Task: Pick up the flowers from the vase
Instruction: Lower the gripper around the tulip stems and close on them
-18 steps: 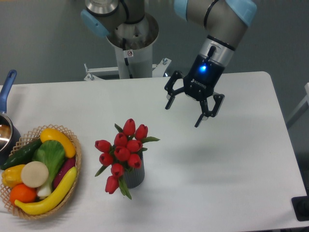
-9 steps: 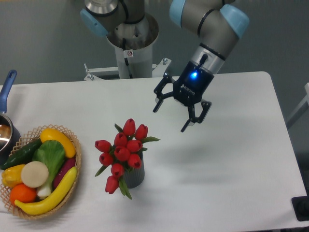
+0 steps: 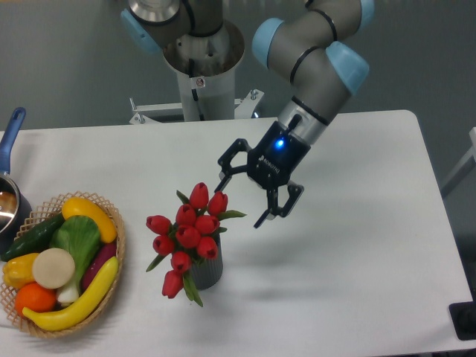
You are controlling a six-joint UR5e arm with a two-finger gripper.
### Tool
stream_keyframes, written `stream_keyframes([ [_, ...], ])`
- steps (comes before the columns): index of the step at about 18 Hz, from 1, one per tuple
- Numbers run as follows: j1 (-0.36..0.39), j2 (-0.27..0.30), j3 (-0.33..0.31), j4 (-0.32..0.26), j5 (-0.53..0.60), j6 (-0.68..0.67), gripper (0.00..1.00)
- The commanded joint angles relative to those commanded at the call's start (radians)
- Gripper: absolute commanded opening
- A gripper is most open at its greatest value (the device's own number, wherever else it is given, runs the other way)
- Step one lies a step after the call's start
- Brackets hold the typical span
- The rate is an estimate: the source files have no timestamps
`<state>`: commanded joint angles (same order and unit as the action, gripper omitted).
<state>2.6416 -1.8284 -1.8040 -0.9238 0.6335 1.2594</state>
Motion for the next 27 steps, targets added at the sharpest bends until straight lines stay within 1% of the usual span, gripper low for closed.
stream_keyframes([
  [2, -0.015, -0.023, 0.000, 0.043, 0.002, 0.000, 1.00],
  [4, -0.023, -0.028, -0.003, 0.056, 0.006, 0.003, 1.00],
  [6, -0.025, -0.032, -0.005, 0.057, 0.008, 0.008, 1.00],
  [8, -0.044, -0.032, -0.005, 0.059, 0.008, 0.009, 1.00],
  [16, -0.078, -0.048, -0.003, 0.063, 0.009, 0.011, 1.00],
  [21, -0.081, -0.049, -0.003, 0.063, 0.009, 0.012, 1.00],
  [22, -0.081, -0.051, -0.003, 0.063, 0.009, 0.012, 0.99],
  [26, -0.081, -0.049, -0.002, 0.062, 0.009, 0.012, 0.67],
  [27, -0.081, -0.049, 0.000, 0.062, 0.009, 0.012, 0.62],
])
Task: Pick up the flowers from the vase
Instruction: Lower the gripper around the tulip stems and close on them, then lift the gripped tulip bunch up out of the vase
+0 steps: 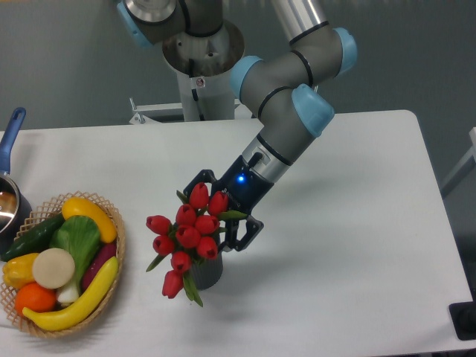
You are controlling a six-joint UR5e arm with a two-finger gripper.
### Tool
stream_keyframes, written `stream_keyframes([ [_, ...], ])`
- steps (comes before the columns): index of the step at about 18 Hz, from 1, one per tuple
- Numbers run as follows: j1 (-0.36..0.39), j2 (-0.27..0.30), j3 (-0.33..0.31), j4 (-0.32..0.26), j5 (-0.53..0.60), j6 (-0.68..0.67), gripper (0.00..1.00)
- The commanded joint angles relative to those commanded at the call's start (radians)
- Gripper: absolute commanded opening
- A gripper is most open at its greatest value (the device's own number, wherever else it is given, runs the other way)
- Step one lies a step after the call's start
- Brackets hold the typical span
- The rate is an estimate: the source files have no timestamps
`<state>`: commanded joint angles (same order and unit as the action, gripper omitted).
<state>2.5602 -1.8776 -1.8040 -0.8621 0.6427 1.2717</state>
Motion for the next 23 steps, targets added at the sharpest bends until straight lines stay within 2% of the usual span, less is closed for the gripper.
stream_keyframes([
  [3, 0.000, 0.000, 0.000, 0.000, -0.002, -0.002, 0.49],
  [7, 0.000, 0.002, -0.005, 0.000, -0.002, -0.005, 0.39],
  [14, 0.014, 0.017, 0.000, -0.005, -0.043, -0.020, 0.39],
  [21, 0.032, 0.081, -0.011, -0.008, -0.074, -0.075, 0.39],
  [23, 0.034, 0.094, -0.005, -0.006, -0.101, -0.135, 0.39],
])
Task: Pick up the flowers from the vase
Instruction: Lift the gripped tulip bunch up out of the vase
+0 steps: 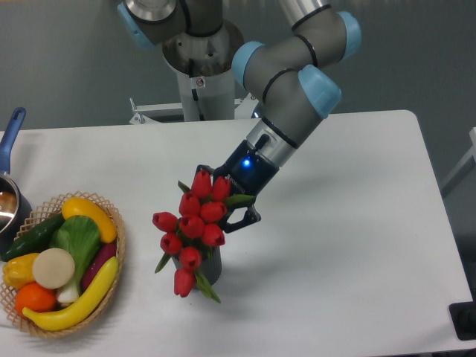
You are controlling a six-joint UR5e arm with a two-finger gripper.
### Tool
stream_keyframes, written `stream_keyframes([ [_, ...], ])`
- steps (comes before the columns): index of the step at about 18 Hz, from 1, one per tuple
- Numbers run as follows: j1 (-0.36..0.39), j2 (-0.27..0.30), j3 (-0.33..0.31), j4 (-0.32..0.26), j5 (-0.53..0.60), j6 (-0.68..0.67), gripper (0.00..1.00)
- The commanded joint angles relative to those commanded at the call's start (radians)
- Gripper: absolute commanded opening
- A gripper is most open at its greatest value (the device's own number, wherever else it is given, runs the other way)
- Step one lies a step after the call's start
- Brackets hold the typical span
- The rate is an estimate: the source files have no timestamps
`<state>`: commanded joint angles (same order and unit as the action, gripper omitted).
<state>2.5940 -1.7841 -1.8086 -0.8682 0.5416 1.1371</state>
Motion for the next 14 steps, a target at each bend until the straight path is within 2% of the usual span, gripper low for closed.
stream_keyframes([
  [11, 0.081, 0.054, 0.057, 0.002, -0.166, -0.149, 0.39],
  [14, 0.106, 0.054, 0.090, 0.002, -0.209, -0.207, 0.39],
])
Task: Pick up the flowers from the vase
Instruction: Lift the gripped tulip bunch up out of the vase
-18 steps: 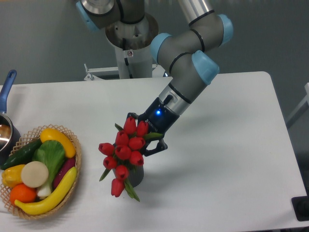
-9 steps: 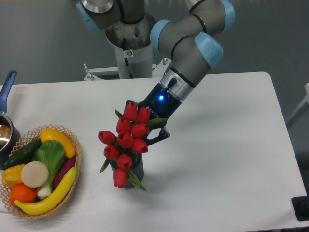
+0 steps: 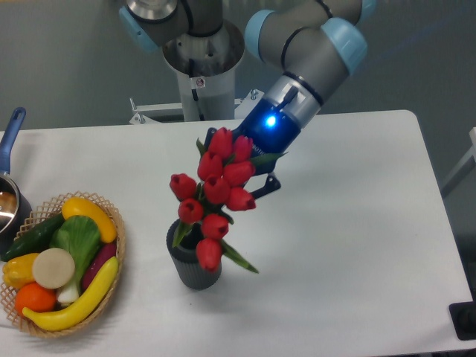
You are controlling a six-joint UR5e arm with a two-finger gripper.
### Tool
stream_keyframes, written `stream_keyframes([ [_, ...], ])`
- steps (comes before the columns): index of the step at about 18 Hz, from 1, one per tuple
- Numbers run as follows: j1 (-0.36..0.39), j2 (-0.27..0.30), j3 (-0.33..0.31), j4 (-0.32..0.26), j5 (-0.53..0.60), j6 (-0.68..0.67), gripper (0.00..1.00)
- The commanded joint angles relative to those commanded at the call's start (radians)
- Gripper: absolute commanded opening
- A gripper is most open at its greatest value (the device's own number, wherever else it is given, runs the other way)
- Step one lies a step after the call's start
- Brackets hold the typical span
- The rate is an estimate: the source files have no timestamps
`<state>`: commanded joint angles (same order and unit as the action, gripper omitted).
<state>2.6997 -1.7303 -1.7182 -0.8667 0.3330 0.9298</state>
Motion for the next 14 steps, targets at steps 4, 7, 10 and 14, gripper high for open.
stream_keyframes([
  [4, 0.031, -0.002, 0.032, -0.002, -0.037, -0.040, 0.39],
  [7, 0.038, -0.003, 0.074, -0.002, -0.038, -0.080, 0.39],
  [10, 0.052, -0.015, 0.121, 0.000, -0.038, -0.091, 0.39],
  [14, 0.100, -0.040, 0.152, 0.000, -0.037, -0.083, 0.39],
])
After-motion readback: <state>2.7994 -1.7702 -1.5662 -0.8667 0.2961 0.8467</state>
